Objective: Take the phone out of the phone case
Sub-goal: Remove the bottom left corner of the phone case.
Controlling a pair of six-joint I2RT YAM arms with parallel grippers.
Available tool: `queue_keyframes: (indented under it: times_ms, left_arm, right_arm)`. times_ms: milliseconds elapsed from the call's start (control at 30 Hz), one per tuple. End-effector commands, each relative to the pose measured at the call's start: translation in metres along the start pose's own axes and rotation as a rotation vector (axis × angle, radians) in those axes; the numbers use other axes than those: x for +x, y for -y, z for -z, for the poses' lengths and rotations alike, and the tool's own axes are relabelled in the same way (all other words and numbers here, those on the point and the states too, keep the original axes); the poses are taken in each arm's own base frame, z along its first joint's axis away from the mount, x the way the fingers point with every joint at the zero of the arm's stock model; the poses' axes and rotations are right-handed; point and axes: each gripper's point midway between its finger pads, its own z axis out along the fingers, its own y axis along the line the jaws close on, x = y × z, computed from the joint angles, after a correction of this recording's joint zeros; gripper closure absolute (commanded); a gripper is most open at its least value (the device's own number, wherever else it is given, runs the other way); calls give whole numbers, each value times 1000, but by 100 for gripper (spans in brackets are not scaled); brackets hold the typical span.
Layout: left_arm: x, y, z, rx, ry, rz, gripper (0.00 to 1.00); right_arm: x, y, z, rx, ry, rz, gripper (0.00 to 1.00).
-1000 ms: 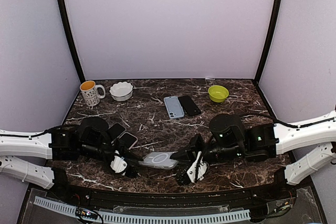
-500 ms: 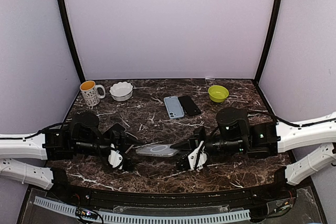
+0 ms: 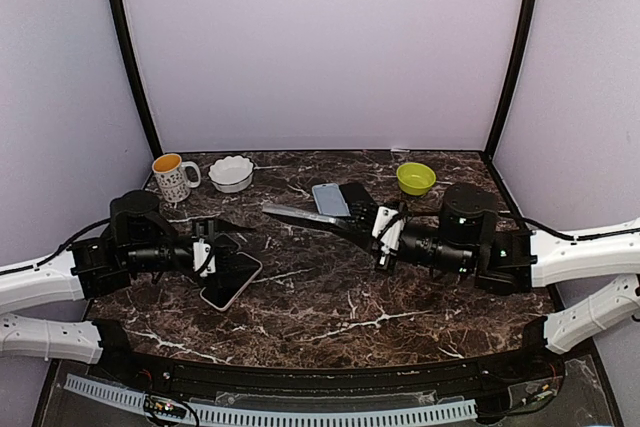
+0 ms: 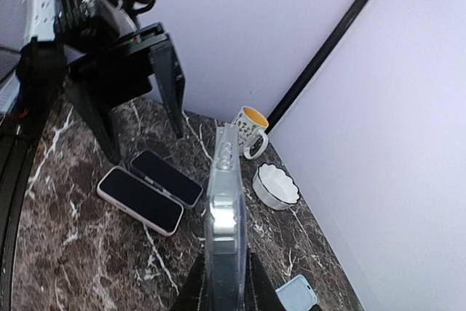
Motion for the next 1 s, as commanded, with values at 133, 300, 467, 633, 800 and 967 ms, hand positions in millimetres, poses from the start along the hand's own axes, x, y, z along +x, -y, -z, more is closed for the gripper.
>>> queue_keyframes:
  times_ms: [133, 300, 467, 633, 800, 967]
  left_arm:
    - [-35, -44, 26, -94, 222, 155, 36]
    - [-54, -60, 42, -88, 367, 236, 36]
    - [-72, -53, 50, -1, 479, 246, 42]
    - [-84, -47, 55, 67, 551, 265, 50]
    - [-95, -37, 60, 166, 615, 284, 56]
    - [-98, -25, 62, 255, 638, 295, 57]
  right_arm:
    - [-76, 68, 36, 190, 326, -287, 100]
    - [-103, 57, 50, 57, 451, -331, 100]
    - [-122, 43, 56, -68, 540, -371, 100]
    - [-130, 30, 49, -177, 566, -401, 100]
    - [-132, 23, 40, -225, 574, -414, 100]
    - [-134, 21, 34, -247, 577, -410, 100]
